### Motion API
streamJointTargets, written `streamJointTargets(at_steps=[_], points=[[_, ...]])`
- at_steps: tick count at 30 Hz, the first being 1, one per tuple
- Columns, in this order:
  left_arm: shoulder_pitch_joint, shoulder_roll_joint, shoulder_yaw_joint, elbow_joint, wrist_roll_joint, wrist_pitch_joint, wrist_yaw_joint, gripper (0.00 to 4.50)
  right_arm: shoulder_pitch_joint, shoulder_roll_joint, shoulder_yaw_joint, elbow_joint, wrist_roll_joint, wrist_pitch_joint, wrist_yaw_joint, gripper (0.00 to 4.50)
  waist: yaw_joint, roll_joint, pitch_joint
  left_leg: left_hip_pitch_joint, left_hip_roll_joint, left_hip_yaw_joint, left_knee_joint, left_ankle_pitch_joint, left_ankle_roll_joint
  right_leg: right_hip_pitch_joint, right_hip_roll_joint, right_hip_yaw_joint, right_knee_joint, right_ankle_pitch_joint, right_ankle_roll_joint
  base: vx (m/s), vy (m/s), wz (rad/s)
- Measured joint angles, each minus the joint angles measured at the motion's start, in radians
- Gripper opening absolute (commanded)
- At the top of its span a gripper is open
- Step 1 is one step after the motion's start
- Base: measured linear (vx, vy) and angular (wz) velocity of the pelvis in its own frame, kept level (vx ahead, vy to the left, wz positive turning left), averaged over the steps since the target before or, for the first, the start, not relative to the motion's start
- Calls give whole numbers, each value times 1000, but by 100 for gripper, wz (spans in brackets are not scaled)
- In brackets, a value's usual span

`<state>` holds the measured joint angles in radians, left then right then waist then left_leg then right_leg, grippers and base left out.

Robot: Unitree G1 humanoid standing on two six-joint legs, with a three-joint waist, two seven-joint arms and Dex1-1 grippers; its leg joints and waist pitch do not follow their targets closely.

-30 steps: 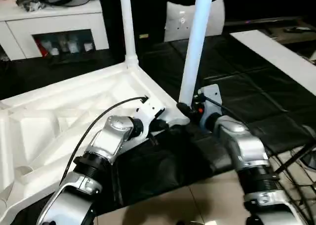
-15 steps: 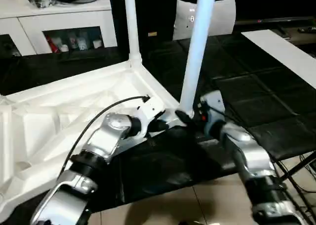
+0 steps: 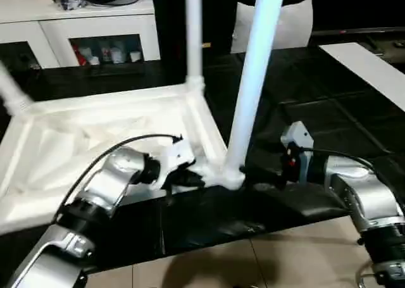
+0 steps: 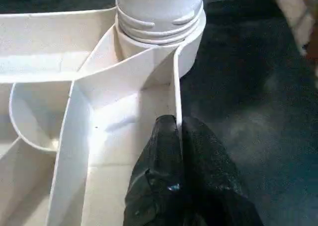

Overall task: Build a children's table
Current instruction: Rotate leg to tighten

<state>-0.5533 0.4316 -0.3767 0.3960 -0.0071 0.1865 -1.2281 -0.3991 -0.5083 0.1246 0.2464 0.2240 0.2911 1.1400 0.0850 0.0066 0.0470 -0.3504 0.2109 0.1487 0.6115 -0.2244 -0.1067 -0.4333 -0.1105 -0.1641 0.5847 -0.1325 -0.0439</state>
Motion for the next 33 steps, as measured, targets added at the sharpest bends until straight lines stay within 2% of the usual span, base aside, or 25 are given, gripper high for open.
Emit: streamJointTargets(at_steps=[5,6,9,11,15,20,22,28,33], points=[[10,16,-25,-19,-13,-27,-57,0,0,-18,41,-1,3,-23,103,445,10,-1,0,0,0,0,0,0,1,0,0,1,0,0,0,0,0,0],[10,19,-31,-20,-16,-35,-66,0,0,-18,43,-1,8,-23,122,418,10,-1,0,0,0,0,0,1,1,0,0,2,0,1,0,0,0,0],[14,29,-36,-30,-19,-42,-96,0,-4,-17,43,1,22,-17,151,406,8,-3,1,0,0,1,0,1,0,0,0,3,0,1,1,0,0,0],[16,33,-37,-37,-19,-40,-101,0,-10,-17,44,1,34,-9,161,376,7,-5,0,0,0,1,0,1,0,0,0,3,0,1,1,0,0,0],[17,34,-38,-45,-19,-39,-105,0,-24,-17,45,0,65,26,201,347,8,-6,0,0,0,1,0,1,0,0,0,3,0,1,1,0,0,0],[17,38,-42,-46,-19,-39,-113,0,-24,-16,50,0,67,31,220,303,8,-6,0,0,0,1,0,1,0,0,0,3,0,1,1,0,0,0],[17,39,-42,-46,-19,-39,-113,0,-24,-16,50,0,68,31,222,303,8,-6,0,0,0,1,1,1,0,0,0,3,0,1,1,0,0,0],[17,39,-42,-46,-19,-39,-113,0,-24,-18,62,0,78,41,235,239,8,-6,0,0,0,1,0,1,0,0,0,3,0,1,2,0,0,0],[17,39,-42,-46,-19,-39,-114,0,-24,-19,62,-1,80,54,240,202,8,-6,0,0,0,1,0,1,0,0,0,3,0,1,2,0,0,0]])
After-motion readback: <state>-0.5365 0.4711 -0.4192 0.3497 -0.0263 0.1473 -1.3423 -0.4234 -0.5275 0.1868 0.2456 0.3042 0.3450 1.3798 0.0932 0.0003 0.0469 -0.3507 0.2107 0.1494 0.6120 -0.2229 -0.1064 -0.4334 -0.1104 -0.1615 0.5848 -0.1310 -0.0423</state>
